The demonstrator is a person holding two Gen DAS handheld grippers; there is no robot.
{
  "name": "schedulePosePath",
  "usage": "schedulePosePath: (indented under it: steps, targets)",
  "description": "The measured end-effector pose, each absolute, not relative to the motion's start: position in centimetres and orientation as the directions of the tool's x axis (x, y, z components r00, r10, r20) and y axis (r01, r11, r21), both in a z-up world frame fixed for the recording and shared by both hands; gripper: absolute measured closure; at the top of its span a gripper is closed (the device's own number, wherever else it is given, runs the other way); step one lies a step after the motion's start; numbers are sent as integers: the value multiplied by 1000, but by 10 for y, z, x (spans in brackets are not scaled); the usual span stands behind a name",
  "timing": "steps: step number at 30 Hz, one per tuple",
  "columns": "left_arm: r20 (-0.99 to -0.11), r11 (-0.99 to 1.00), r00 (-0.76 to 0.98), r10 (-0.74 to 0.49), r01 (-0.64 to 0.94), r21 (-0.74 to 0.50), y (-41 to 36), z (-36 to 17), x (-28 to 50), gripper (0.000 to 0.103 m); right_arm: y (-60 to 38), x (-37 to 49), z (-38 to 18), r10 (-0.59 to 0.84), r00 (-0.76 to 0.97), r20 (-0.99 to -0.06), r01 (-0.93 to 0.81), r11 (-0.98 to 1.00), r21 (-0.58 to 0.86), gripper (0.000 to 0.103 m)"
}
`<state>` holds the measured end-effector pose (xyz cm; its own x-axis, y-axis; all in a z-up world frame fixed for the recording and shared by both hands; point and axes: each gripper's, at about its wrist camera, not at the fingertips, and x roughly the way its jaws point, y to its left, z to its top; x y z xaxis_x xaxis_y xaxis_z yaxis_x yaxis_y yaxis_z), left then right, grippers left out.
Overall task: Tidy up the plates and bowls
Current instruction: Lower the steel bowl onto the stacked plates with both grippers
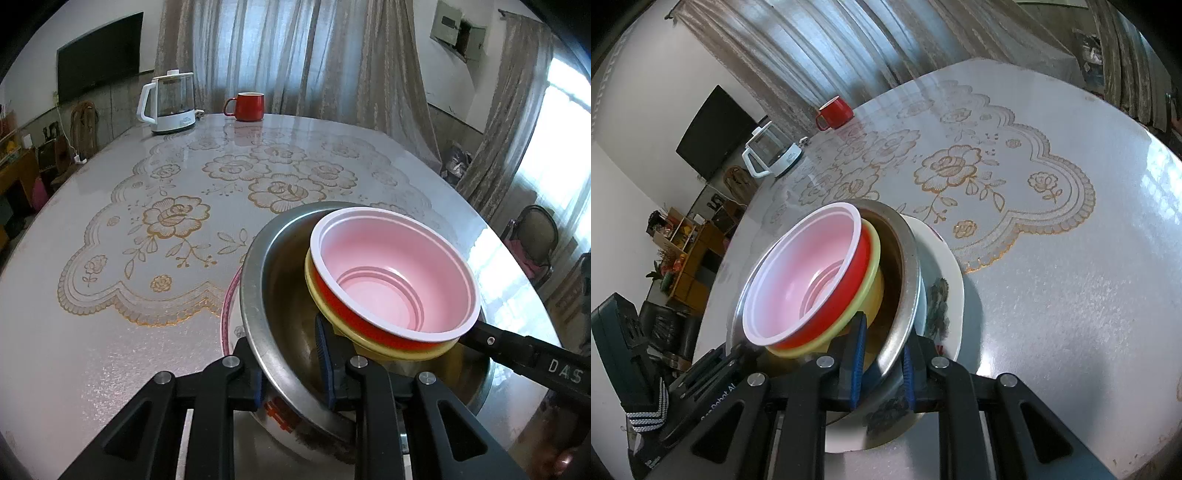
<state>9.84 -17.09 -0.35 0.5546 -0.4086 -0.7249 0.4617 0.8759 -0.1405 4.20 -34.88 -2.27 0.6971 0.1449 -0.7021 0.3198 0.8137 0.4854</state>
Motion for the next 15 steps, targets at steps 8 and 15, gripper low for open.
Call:
schedulePosePath:
  steps: [8,15]
  targets:
    - [-724,878,556,-408,456,-144,-171,-3,97,80,-351,42,-22,151,696,-701,317,812,490,86]
    - [-735,878,542,-406,454,-151,-167,-6,96,77,-350,38,-17,182,698,-692,294,809,509,76]
